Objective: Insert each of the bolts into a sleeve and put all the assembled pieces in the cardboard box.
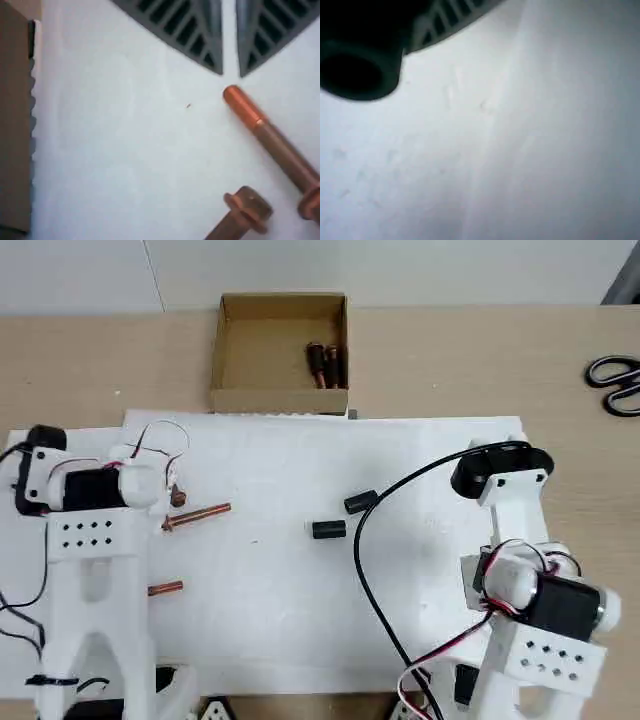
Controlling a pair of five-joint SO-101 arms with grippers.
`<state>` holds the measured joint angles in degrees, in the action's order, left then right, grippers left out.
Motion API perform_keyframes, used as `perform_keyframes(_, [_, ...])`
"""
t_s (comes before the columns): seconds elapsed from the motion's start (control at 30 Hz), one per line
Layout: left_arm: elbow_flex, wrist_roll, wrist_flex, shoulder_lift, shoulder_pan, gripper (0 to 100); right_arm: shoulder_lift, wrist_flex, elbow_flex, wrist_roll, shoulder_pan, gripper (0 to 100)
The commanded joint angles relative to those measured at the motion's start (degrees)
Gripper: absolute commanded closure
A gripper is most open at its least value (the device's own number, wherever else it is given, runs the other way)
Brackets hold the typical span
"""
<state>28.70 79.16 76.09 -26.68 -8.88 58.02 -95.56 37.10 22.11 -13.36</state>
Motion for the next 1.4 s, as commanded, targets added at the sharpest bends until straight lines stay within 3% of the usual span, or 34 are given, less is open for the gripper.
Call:
perform_keyframes(0.0, [2.59, 0.44, -6.59, -0.09, 0.62, 99, 0.57, 1.45, -0.26, -0.62, -0.22, 99.5])
perform_keyframes(0.27, [9.8, -2.46, -14.86, -0.09, 6.07, 99, 0.57, 1.27, -0.53, -0.62, -0.31, 99.5])
perform_keyframes(0.7, [18.15, -2.81, -19.6, -0.09, 6.59, 98, 0.57, 1.27, -0.62, -0.53, -0.31, 99.5])
perform_keyframes(0.93, [21.32, -2.81, -19.6, -0.09, 6.86, 86, 0.31, 1.19, -4.04, -0.44, -0.31, 99.5])
perform_keyframes(1.1, [22.11, -2.81, -19.69, -0.09, 6.77, 85, 0.22, 1.19, -4.22, -0.44, -0.31, 99.5])
perform_keyframes(1.37, [28.26, -2.55, -30.51, -0.09, 6.68, 85, 0.4, 1.19, -4.22, -0.44, -0.31, 99.5])
